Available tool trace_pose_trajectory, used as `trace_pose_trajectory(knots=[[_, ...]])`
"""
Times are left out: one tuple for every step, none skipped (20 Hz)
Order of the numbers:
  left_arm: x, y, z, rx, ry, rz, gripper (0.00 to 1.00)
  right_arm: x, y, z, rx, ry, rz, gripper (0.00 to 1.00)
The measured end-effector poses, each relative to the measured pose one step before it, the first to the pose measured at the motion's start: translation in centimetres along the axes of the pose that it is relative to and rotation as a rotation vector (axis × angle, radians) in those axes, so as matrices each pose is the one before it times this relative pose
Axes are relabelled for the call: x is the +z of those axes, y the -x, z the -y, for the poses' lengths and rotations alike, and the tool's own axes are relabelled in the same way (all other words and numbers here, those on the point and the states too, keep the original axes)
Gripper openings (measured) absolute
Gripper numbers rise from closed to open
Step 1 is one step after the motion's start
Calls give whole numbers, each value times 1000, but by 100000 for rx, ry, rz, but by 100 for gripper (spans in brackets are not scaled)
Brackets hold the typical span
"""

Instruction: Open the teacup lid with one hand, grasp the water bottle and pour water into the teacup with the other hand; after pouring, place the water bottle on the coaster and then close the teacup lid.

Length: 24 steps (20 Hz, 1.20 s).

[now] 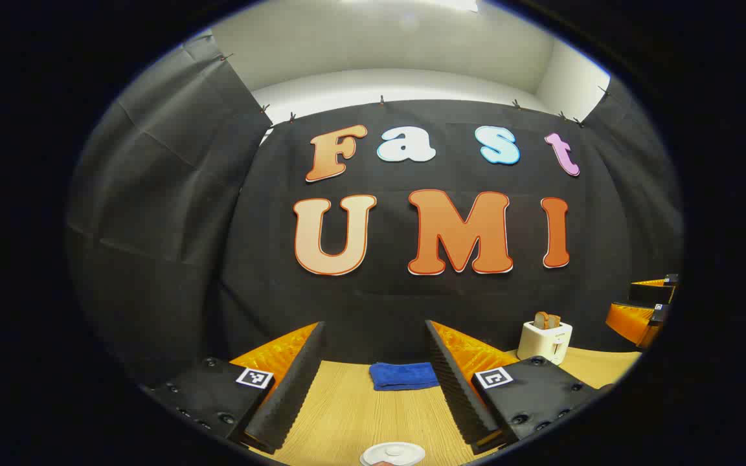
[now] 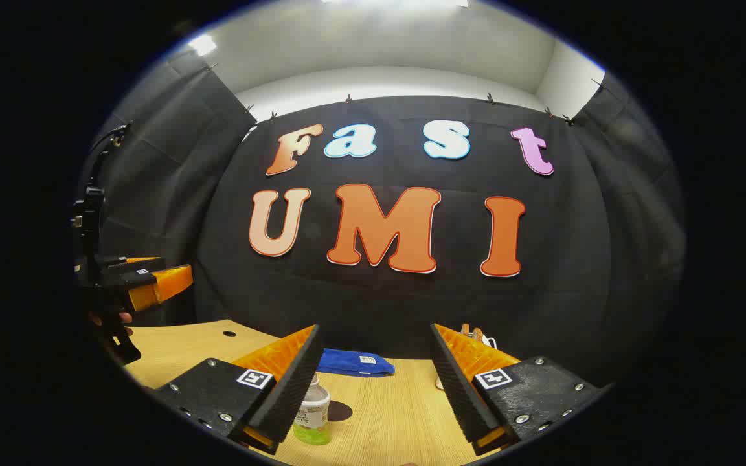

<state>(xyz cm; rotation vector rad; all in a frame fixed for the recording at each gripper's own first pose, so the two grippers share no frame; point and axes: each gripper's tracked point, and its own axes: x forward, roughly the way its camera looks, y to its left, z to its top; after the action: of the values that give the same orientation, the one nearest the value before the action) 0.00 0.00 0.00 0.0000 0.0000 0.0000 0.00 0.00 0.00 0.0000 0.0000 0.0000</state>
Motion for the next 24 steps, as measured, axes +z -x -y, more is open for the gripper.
trace_pose_trajectory(knots=[[-110,10,-98,351,-82,-35,97,56,-69,-66,124,-65,252,99],[17,-84,-111,314,-110,-117,96,71,24,-1,156,-39,127,98],[-36,-83,-75,415,-301,7,97,83,-87,-90,179,58,98,98],[38,-14,-2,361,-56,-29,96,95,14,124,-223,-43,140,98],[-7,-52,34,15,-77,-77,96,-29,-79,115,-70,-155,107,98],[105,-79,68,90,-51,29,96,15,-25,-79,-30,-205,-89,98],[-72,21,-57,10,-339,-132,97,-48,-73,73,43,-188,-166,98],[91,-78,-113,285,-312,57,97,8,-14,11,13,-103,-133,98],[41,-23,54,319,-204,-7,97,86,-50,86,-167,-97,-91,98],[98,-47,-62,464,98,91,97,81,-60,-38,131,-57,125,98],[110,8,-159,347,312,57,97,13,60,132,-56,11,165,98],[32,66,-67,88,364,-206,97,62,8,58,108,113,243,98],[-34,-77,-70,40,454,-104,97,13,32,-37,-31,244,103,98],[52,-84,32,134,440,-50,97,31,-9,60,-39,67,75,98],[99,7,-203,218,168,153,97,-39,7,-33,119,-44,-138,98],[165,-53,-90,367,-20,28,97,4,80,102,25,-168,-165,98],[90,20,-90,256,-182,46,97,32,48,-68,198,-265,86,98],[293,46,-82,224,79,121,97,174,-9,9,-37,-200,52,98],[121,-110,-9,-445,-41,-64,97,47,67,61,-12,-124,-109,98],[-9,-184,64,-201,192,207,97,126,-33,-10,-23,-14,-241,98],[488,341,-222,-78,261,95,97,150,-11,12,-68,-95,-44,98],[160,78,-60,52,55,347,97,209,49,-60,151,-35,198,98],[32,153,-175,-32,-228,187,97,31,63,46,2,41,247,98],[-35,122,61,-471,103,-194,96,-90,130,-43,221,307,81,98]])
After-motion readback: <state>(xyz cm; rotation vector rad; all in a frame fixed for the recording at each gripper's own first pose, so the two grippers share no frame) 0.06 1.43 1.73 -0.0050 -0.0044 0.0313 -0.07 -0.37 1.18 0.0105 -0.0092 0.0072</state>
